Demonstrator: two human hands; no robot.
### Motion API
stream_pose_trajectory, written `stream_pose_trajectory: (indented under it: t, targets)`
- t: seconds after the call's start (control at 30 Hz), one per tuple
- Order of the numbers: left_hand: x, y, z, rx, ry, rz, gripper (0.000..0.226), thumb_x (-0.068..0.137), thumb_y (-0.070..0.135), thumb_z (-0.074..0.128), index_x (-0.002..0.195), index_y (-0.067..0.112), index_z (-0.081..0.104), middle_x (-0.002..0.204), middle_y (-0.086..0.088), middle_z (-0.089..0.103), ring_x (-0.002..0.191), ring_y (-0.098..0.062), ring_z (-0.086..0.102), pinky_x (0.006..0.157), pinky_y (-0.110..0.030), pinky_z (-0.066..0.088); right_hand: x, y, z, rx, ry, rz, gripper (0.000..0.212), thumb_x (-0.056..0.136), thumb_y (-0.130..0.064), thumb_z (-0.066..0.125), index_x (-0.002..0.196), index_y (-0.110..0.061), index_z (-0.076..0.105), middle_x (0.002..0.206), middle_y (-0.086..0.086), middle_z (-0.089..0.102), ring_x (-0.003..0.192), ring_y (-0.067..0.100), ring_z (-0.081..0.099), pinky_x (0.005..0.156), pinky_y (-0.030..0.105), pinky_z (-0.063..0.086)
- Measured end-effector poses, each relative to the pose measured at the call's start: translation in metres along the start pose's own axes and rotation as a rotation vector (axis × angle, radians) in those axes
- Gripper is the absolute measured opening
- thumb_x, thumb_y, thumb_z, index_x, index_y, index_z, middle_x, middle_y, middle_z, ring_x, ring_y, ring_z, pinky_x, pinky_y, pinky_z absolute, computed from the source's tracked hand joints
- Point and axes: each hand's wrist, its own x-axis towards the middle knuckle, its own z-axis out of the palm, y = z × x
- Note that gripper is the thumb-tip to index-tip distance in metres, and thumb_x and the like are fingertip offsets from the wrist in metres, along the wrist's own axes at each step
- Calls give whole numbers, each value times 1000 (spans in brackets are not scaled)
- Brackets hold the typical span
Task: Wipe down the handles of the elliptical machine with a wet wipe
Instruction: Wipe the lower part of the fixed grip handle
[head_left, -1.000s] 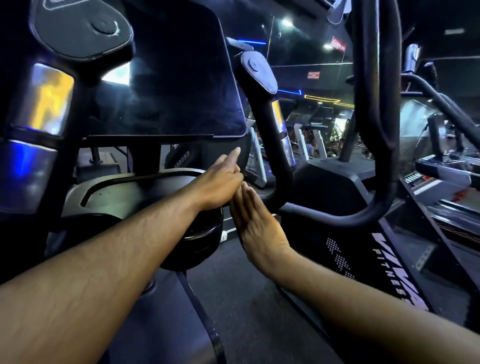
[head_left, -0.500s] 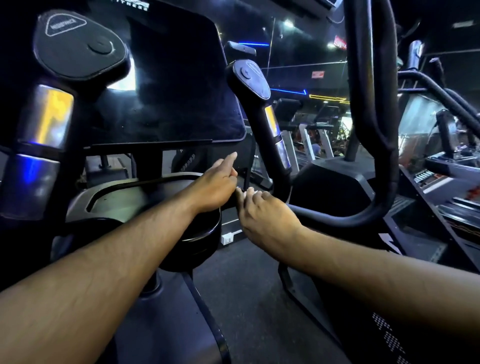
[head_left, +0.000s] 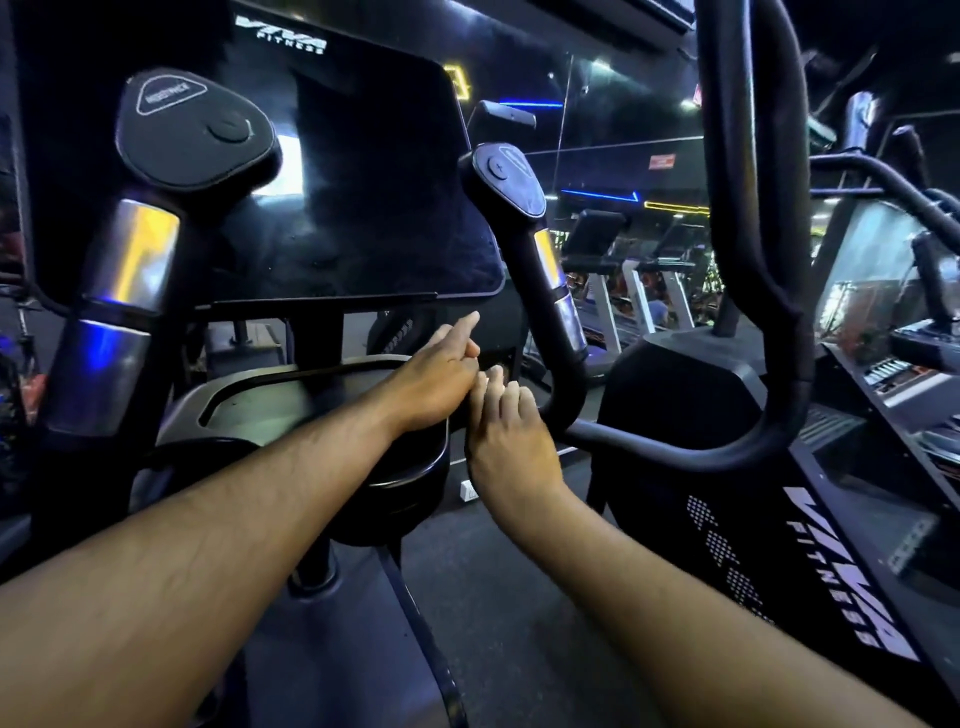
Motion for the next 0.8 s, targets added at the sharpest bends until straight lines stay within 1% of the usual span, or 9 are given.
stream_pose_trajectory:
  t: [0.1, 0.2, 0.27, 0.37, 0.43, 0.53, 0.63, 0.7, 0.8]
  targets:
    - [-1, 1, 1, 15, -3, 7, 62, 105, 11, 38, 164, 22, 24, 131, 2, 48, 124, -16, 52, 104, -25, 35, -32, 27, -9, -317, 20, -280, 69, 107, -31, 18, 149, 20, -4, 159, 42, 6, 150, 53, 8, 118, 67, -13]
    - [-1, 1, 1, 17, -9, 4, 63, 104, 10, 38, 164, 21, 24, 131, 2, 48, 122, -16, 53, 101, -24, 34, -49, 60, -20, -532, 33, -447, 67, 105, -32, 19, 150, 18, 17, 151, 41, 29, 145, 55, 24, 104, 73, -28]
    - [-2, 2, 1, 22, -16, 1, 63, 104, 10, 39, 164, 21, 25, 130, 2, 48, 122, -17, 54, 99, -25, 35, -45, 79, -34, -581, -2, -463, 58, 103, -26, 24, 139, 17, 41, 127, 36, 54, 126, 52, 46, 110, 73, -22]
    - [-4, 3, 0, 28, -25, 0, 62, 105, 11, 40, 164, 20, 26, 133, 1, 48, 121, -15, 52, 99, -23, 34, -33, 88, -49, -677, 25, -538, 52, 103, -26, 26, 121, 8, 60, 99, 24, 63, 103, 44, 56, 113, 73, -18]
    - [-3, 3, 0, 40, -27, 3, 61, 105, 12, 41, 164, 20, 26, 135, 0, 49, 120, -14, 50, 97, -21, 31, -26, 82, -56, -753, 52, -580, 56, 106, -33, 24, 134, 5, 54, 120, 26, 63, 121, 48, 51, 115, 73, -13]
    - [-1, 1, -2, 16, -23, -3, 60, 106, 14, 41, 164, 21, 26, 135, 0, 49, 121, -15, 50, 96, -20, 29, -20, 58, -69, -729, -141, -572, 55, 110, -35, 24, 149, -1, 41, 149, 23, 47, 144, 49, 32, 119, 66, 8]
    - [0, 2, -1, -30, -26, -26, 61, 105, 16, 39, 164, 23, 26, 139, -2, 49, 122, -16, 48, 102, -28, 33, -10, 34, -54, -566, -231, -408, 50, 109, -34, 31, 147, -8, 46, 147, 21, 48, 133, 38, 45, 111, 57, 27]
    - [1, 2, -1, -55, -31, -29, 62, 105, 18, 39, 165, 23, 25, 137, -1, 49, 125, -18, 50, 108, -33, 36, -4, 23, -38, -443, -202, -233, 58, 108, -35, 29, 155, -1, 28, 150, 23, 41, 127, 35, 48, 107, 52, 32]
    - [0, 2, 0, -94, -29, -39, 61, 106, 24, 38, 165, 25, 25, 139, 2, 46, 125, -16, 50, 105, -30, 34, 9, 2, -19, -250, -152, -16, 64, 105, -29, 28, 155, 6, 9, 129, 17, 53, 114, 31, 51, 101, 47, 37]
